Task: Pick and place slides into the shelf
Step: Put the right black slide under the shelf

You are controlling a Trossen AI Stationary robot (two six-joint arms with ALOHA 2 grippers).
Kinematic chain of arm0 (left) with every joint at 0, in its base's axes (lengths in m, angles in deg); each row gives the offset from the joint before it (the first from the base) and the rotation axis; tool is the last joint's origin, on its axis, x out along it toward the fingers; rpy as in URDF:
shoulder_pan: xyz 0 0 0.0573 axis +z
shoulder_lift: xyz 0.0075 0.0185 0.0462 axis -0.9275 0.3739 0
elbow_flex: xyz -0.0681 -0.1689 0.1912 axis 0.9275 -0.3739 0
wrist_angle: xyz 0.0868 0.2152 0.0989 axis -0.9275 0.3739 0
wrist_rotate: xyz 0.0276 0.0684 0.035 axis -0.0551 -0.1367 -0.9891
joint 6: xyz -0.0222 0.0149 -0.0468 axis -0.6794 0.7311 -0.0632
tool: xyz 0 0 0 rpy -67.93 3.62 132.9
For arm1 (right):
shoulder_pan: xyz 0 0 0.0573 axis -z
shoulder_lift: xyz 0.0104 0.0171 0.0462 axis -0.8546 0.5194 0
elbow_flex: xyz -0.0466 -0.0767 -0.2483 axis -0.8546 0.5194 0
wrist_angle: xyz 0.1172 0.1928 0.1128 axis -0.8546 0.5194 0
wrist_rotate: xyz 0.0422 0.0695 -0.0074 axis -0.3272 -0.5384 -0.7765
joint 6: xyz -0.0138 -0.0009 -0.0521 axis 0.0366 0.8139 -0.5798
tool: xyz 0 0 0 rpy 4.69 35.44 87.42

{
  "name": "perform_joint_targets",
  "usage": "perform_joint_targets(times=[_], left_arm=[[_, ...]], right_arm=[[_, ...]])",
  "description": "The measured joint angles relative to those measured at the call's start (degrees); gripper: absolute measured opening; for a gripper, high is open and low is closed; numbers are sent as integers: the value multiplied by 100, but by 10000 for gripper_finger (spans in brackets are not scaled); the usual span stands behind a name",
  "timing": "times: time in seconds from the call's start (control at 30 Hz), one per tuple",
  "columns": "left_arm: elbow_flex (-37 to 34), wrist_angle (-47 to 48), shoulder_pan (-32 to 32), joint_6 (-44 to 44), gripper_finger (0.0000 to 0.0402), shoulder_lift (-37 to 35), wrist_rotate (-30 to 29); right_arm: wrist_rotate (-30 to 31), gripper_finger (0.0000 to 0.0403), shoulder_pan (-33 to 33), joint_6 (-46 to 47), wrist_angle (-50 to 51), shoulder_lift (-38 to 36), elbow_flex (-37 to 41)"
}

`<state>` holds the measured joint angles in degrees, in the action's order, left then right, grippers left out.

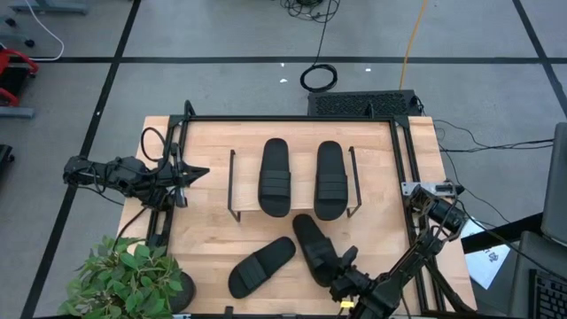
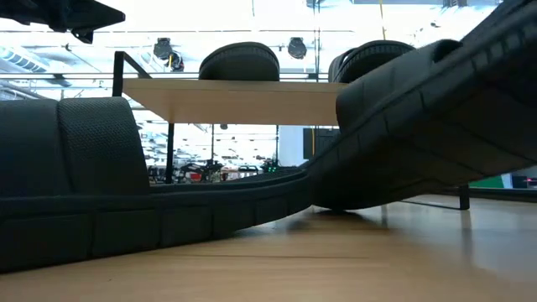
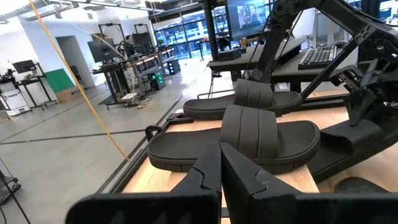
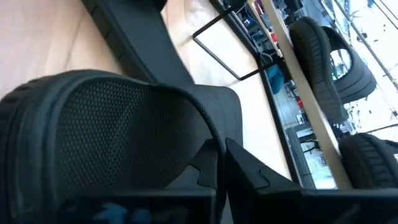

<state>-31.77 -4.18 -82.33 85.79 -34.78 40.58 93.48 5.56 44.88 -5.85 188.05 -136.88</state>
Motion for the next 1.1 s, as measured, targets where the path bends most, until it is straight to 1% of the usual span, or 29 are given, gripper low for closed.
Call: perform_joint_targets(times=[0.3, 0.4, 0.57, 0.63, 0.73, 0.83, 0.97, 1.1], left_arm=[[0, 0, 0, 0, 8, 0, 2], [0, 2, 0, 0, 8, 0, 4], [0, 2, -1, 0, 8, 0, 9], [0, 2, 0, 0, 8, 0, 13], [0, 2, -1, 0, 8, 0, 17], [0, -1, 0, 4, 8, 0, 17], [0, -3, -1, 4, 8, 0, 17], [0, -5, 0, 6, 8, 0, 17]], right_arm=[[-13, 1, 367, -53, 234, -20, -2], [-75, 1, 561, 361, 706, -20, -2], [-377, 1, 857, 1411, 1659, -20, -4], [-466, 1, 936, 1609, 1802, -20, -4], [-474, 1, 976, 1628, 1784, -20, -4], [-617, 1, 1027, 1691, 1724, -22, -4], [-785, 1, 1136, 1690, 1311, 51, -6], [-1151, 4, 1260, 1445, 980, 154, -9]])
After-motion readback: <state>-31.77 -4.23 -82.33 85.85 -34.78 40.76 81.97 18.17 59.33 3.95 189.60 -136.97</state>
